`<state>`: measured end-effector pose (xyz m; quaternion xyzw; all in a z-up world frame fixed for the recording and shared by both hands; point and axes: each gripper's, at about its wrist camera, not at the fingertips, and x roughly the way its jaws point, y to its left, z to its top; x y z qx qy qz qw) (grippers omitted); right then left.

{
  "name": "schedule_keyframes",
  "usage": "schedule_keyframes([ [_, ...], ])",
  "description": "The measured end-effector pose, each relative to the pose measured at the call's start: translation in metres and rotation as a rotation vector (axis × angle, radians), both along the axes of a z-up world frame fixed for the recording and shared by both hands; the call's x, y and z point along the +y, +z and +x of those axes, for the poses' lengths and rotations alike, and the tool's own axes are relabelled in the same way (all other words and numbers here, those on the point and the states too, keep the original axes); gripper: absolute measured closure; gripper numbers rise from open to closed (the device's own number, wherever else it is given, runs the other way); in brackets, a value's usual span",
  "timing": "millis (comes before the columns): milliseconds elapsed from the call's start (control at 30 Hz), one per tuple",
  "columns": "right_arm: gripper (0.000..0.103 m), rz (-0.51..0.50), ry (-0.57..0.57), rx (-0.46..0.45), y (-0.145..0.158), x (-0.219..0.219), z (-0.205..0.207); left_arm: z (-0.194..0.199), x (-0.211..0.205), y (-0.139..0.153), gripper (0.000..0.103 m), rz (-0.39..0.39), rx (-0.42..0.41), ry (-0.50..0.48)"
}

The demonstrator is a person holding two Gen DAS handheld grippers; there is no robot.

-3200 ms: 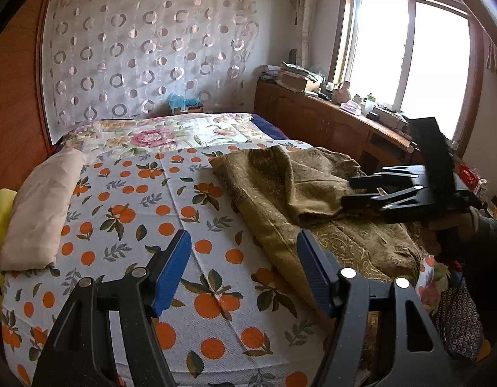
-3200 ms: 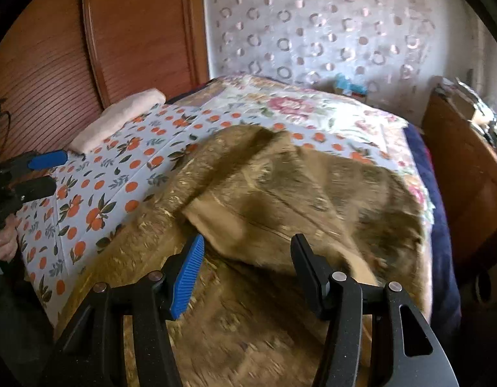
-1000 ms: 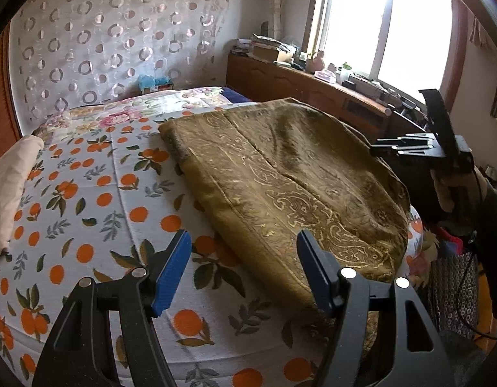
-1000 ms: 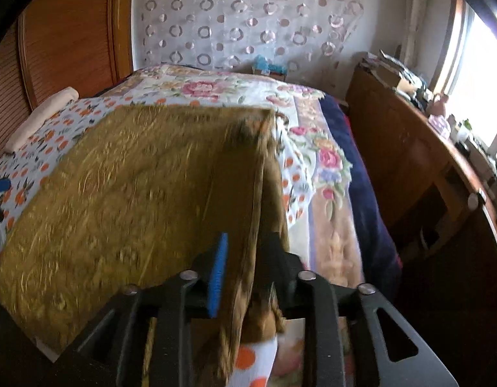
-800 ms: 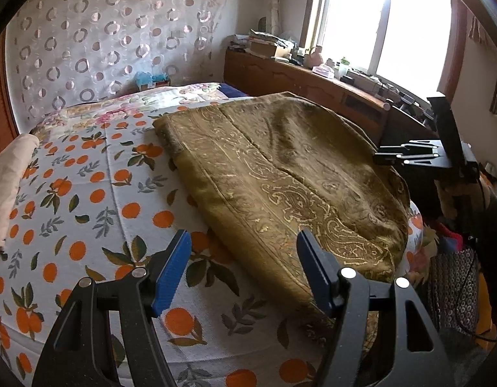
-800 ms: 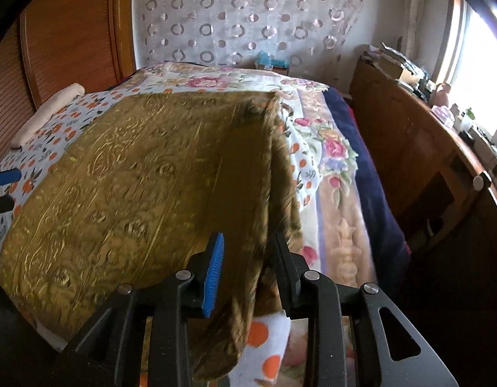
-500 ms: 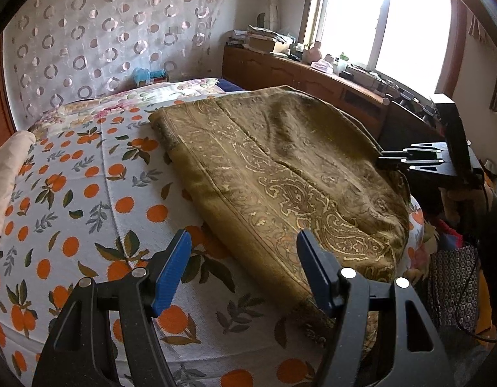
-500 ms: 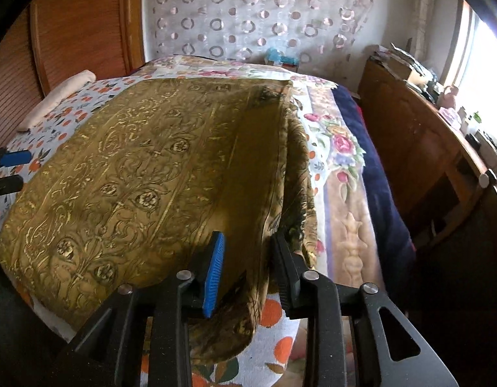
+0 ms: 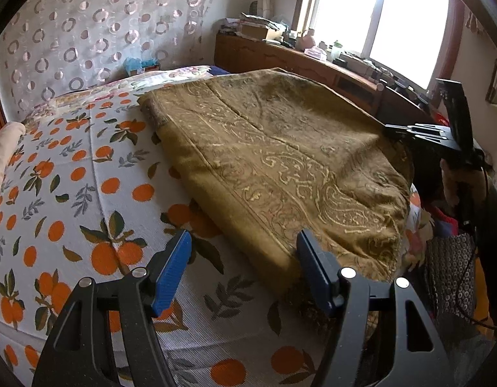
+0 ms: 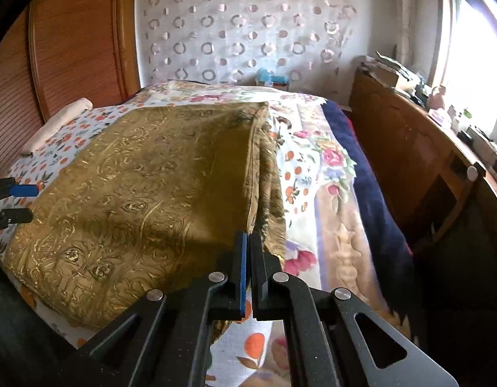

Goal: Fold small clothes

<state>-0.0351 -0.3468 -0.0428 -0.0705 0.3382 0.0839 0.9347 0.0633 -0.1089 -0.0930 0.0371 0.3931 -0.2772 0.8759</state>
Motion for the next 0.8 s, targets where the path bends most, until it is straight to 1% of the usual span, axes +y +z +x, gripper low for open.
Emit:
schedule_keyframes([
  [100,0.101,-0.028,-0.015,0.008,0.000,0.002,-0.003,-0.003,0.000,-0.001,0.035,-0.009,0.015,-0.017],
  [133,0.101,-0.041,-0.013,0.006,0.001,0.006,-0.004,-0.004,0.000,-0.002,0.039,-0.010,0.022,-0.024],
  [233,0.101,-0.080,-0.023,-0.003,0.006,0.013,-0.009,-0.007,0.000,-0.005,0.043,-0.016,0.048,-0.036],
  [300,0.099,-0.110,-0.030,-0.017,0.010,0.019,-0.014,-0.011,0.001,-0.007,0.045,-0.030,0.070,-0.051],
  [367,0.098,-0.139,-0.032,-0.035,0.012,0.027,-0.019,-0.015,0.000,-0.008,0.052,-0.038,0.078,-0.077],
  [467,0.096,-0.142,-0.028,-0.052,0.016,0.034,-0.029,-0.020,-0.003,-0.007,0.055,-0.028,0.081,-0.100],
  [500,0.093,-0.143,-0.029,-0.058,0.018,0.036,-0.033,-0.022,-0.004,-0.007,0.056,-0.024,0.084,-0.107],
  [567,0.082,-0.128,-0.015,-0.059,0.017,0.037,-0.042,-0.024,-0.006,-0.007,0.056,-0.017,0.084,-0.116],
  [600,0.068,-0.118,-0.001,-0.057,0.018,0.040,-0.045,-0.024,-0.007,-0.006,0.058,-0.017,0.088,-0.125],
  [633,0.052,-0.108,0.013,-0.054,0.017,0.042,-0.048,-0.024,-0.008,-0.006,0.065,-0.021,0.094,-0.134],
  [667,0.047,-0.098,0.024,-0.051,0.014,0.046,-0.050,-0.024,-0.008,-0.005,0.076,-0.031,0.104,-0.144],
  [700,0.043,-0.085,0.038,-0.047,0.012,0.049,-0.054,-0.024,-0.009,-0.004,0.084,-0.037,0.108,-0.151],
  [733,0.043,-0.077,0.049,-0.039,0.010,0.052,-0.056,-0.024,-0.010,-0.001,0.098,-0.037,0.099,-0.157],
  [800,0.043,-0.076,0.070,-0.016,0.003,0.059,-0.062,-0.022,-0.011,0.010,0.100,-0.064,0.078,-0.170],
])
